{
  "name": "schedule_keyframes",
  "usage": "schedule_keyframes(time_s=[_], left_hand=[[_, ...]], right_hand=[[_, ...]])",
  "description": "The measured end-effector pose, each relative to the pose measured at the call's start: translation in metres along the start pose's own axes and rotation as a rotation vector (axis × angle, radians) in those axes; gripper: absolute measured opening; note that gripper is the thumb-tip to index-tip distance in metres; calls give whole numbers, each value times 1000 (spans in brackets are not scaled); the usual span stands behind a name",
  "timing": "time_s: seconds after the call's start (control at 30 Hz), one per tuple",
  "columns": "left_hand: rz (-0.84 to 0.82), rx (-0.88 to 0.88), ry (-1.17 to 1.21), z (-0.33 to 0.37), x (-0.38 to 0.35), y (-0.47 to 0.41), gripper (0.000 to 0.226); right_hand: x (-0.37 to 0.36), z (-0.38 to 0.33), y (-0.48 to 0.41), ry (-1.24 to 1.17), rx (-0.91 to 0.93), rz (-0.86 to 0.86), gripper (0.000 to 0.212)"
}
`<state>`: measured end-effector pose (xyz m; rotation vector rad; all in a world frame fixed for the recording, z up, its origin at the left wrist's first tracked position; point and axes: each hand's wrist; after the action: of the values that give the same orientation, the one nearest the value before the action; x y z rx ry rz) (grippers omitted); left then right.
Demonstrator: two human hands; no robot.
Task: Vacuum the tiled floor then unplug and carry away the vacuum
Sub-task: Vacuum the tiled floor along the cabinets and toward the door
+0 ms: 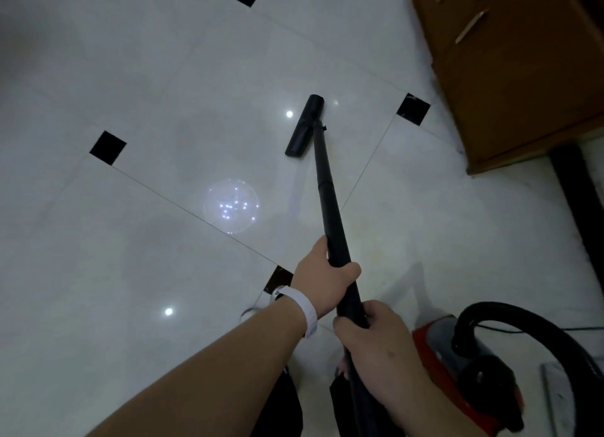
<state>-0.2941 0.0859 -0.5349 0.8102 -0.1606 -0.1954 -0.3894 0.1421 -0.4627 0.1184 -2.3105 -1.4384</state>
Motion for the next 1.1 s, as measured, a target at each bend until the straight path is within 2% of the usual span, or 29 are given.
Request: schedule_keyframes(time_s=[0.2, 0.3, 0.53, 0.77, 1.1], left_hand=[[-30, -13, -44, 17, -42, -8, 29], [-42, -16, -56, 23, -61, -11, 34], [13, -23, -77, 32, -73, -13, 36], [86, 9, -48, 34, -57, -18, 21], [168, 22, 59, 37, 18, -33, 25]], right_hand=[[39, 15, -6, -106, -36, 25, 11], [55, 22, -9, -147, -38, 35, 11], [70, 28, -19, -158, 2, 14, 12], [70, 10, -25, -106, 39, -50, 14], [20, -51, -34, -34, 60, -94, 14]])
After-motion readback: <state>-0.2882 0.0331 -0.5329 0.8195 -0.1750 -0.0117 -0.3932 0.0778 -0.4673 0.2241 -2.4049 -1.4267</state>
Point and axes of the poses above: each hand's wrist, its own y-axis away from the middle knuckle, its own x-axis out of the back of the hand, z = x × y, and after that the axes turned 2 degrees about y, right-handed
